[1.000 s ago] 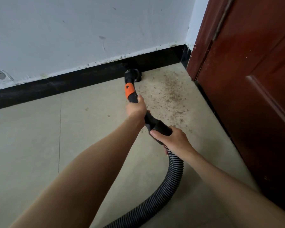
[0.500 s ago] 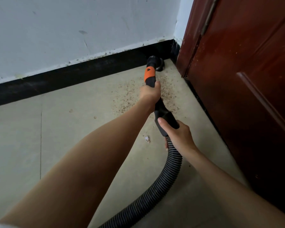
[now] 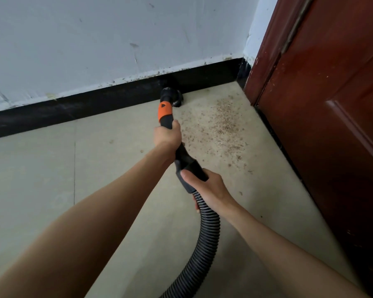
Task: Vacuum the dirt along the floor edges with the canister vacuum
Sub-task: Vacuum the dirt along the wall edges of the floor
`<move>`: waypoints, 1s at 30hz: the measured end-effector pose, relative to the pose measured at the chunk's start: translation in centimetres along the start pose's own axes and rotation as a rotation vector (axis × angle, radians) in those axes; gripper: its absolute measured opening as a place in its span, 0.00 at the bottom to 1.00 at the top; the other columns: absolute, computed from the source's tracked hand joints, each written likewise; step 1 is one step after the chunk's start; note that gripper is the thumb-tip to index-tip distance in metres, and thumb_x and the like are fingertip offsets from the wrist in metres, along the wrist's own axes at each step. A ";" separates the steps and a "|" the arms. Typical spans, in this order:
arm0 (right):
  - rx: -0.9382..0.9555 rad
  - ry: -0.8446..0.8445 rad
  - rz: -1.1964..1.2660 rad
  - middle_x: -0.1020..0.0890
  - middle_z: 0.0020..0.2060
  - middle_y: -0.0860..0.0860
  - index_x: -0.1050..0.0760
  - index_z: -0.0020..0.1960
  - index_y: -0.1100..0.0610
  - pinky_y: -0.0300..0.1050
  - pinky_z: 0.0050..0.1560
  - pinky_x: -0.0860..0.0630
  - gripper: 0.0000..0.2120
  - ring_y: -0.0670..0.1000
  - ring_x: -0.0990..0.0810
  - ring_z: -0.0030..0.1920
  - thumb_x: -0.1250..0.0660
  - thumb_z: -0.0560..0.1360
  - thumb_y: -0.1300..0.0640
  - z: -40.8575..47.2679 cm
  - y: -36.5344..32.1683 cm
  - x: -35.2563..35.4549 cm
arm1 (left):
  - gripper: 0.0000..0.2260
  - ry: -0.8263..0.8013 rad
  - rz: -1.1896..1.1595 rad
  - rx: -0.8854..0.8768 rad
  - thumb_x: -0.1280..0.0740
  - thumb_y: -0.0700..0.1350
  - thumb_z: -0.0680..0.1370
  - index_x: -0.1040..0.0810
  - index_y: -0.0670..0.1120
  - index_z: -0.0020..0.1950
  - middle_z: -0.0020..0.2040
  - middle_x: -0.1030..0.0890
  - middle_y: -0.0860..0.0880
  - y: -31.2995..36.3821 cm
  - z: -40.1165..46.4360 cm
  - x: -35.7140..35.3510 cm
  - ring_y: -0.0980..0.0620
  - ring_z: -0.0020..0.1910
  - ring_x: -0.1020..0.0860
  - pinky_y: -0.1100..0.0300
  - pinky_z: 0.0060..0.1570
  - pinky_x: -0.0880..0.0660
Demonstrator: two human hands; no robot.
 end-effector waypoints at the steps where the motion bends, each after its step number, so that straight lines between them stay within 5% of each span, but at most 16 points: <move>1: -0.007 -0.026 -0.011 0.24 0.25 0.51 0.26 0.42 0.60 0.41 0.24 0.28 0.19 0.52 0.26 0.21 0.26 0.72 0.45 0.0 -0.1 -1.0 | 0.15 0.017 -0.006 0.010 0.40 0.50 0.80 0.31 0.38 0.58 0.39 0.26 0.44 -0.2 0.0 1.2 0.46 0.35 0.24 0.53 0.38 0.23; 8: 0.040 -0.066 -0.163 0.24 0.23 0.48 0.27 0.39 0.57 0.41 0.25 0.27 0.19 0.49 0.25 0.21 0.26 0.70 0.42 -0.3 -1.6 -3.7 | 0.12 0.083 -0.112 0.071 0.40 0.50 0.80 0.32 0.41 0.50 0.35 0.28 0.45 -1.2 -0.4 6.1 0.49 0.29 0.25 0.58 0.30 0.27; 15: 0.072 -0.109 -0.337 0.22 0.32 0.47 0.27 0.39 0.52 0.40 0.30 0.28 0.21 0.44 0.24 0.27 0.29 0.66 0.34 -1.6 -1.7 -5.1 | 0.14 0.182 -0.209 0.140 0.40 0.52 0.80 0.33 0.43 0.42 0.33 0.27 0.46 -4.2 -1.6 9.4 0.50 0.27 0.25 0.59 0.28 0.28; 21: 0.065 -0.023 -0.367 0.23 0.29 0.47 0.28 0.36 0.54 0.38 0.29 0.31 0.23 0.40 0.27 0.23 0.32 0.70 0.33 -2.8 -1.4 -3.1 | 0.18 0.142 -0.193 0.176 0.45 0.57 0.80 0.32 0.41 0.51 0.34 0.26 0.45 -5.0 -2.6 7.5 0.49 0.28 0.23 0.60 0.26 0.28; 24: 0.058 0.039 -0.341 0.23 0.30 0.48 0.28 0.36 0.54 0.36 0.27 0.31 0.23 0.40 0.27 0.23 0.32 0.71 0.34 -3.3 -1.3 -1.7 | 0.19 0.090 -0.182 0.158 0.44 0.57 0.80 0.31 0.40 0.47 0.32 0.26 0.45 -4.3 -2.9 5.5 0.47 0.28 0.24 0.58 0.28 0.27; 28: 0.020 0.128 -0.368 0.20 0.44 0.54 0.26 0.40 0.53 0.34 0.28 0.32 0.23 0.46 0.22 0.34 0.34 0.69 0.32 -3.8 -0.3 0.3 | 0.18 0.025 -0.167 0.131 0.44 0.57 0.80 0.32 0.41 0.44 0.33 0.26 0.45 -3.8 -3.3 2.7 0.48 0.27 0.24 0.59 0.27 0.27; 30: 0.003 0.170 -0.358 0.20 0.41 0.52 0.26 0.40 0.53 0.31 0.27 0.32 0.23 0.45 0.23 0.35 0.34 0.69 0.32 -3.9 0.1 1.3 | 0.19 -0.002 -0.151 0.126 0.44 0.57 0.80 0.32 0.42 0.44 0.35 0.26 0.44 -3.5 -3.5 1.4 0.48 0.28 0.24 0.59 0.27 0.27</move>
Point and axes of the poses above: each hand's wrist, its own z-axis towards the middle knuckle, its own x-axis out of the back of the hand, y = z × x, the point moved 9 cm from there along z, towards the middle knuckle
